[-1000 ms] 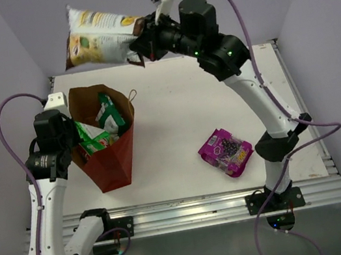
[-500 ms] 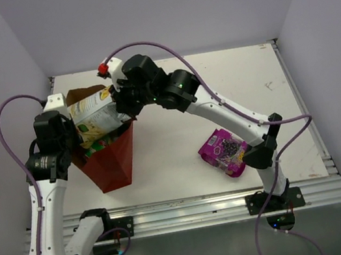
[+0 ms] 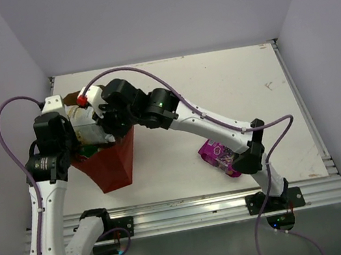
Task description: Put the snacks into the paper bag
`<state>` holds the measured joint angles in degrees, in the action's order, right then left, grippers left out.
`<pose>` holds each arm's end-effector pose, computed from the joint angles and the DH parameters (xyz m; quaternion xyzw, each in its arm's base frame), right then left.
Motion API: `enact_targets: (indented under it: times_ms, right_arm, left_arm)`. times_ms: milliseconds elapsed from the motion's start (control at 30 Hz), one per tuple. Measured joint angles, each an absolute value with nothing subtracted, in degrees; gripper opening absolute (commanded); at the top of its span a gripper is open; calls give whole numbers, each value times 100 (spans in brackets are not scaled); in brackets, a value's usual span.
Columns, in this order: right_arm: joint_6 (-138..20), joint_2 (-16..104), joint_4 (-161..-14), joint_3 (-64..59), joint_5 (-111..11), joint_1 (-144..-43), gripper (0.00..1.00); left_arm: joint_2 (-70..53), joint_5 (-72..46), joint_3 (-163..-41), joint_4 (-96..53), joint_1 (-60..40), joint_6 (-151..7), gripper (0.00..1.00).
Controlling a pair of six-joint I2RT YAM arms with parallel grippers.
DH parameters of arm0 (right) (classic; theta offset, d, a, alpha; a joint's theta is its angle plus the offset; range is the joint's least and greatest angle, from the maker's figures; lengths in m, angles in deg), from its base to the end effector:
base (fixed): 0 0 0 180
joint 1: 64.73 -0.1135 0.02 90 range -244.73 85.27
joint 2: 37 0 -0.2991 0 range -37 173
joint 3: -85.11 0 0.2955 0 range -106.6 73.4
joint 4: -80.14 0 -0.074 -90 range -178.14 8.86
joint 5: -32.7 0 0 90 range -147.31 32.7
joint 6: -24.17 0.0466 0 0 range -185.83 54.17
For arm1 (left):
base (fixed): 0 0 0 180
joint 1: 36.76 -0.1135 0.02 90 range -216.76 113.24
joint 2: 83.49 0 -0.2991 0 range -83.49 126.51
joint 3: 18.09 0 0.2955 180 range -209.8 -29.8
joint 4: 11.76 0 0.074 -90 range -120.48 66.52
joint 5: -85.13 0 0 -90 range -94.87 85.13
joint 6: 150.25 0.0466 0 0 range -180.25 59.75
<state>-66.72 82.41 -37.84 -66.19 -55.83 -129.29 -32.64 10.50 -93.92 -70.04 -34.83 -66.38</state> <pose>0.2232 0.4720 0.4696 -0.4738 0.7255 0.2726 0.4181 0.1987 0.0057 0.4049 -0.0954 0.8692 0.0843 0.4777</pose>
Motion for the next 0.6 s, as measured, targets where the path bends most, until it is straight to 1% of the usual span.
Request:
enact_targets:
  times_ms: [200, 600]
  right_arm:
    - [-6652, 8567, -3801, -6567, -5480, -13003, 5]
    - [-6383, 9002, -4158, -6473, -5364, -12992, 6]
  left_arm:
    - [-3273, 1186, -9375, -7035, -3490, -6597, 0]
    - [-3404, 1050, -9366, -7055, -3426, -6606, 0]
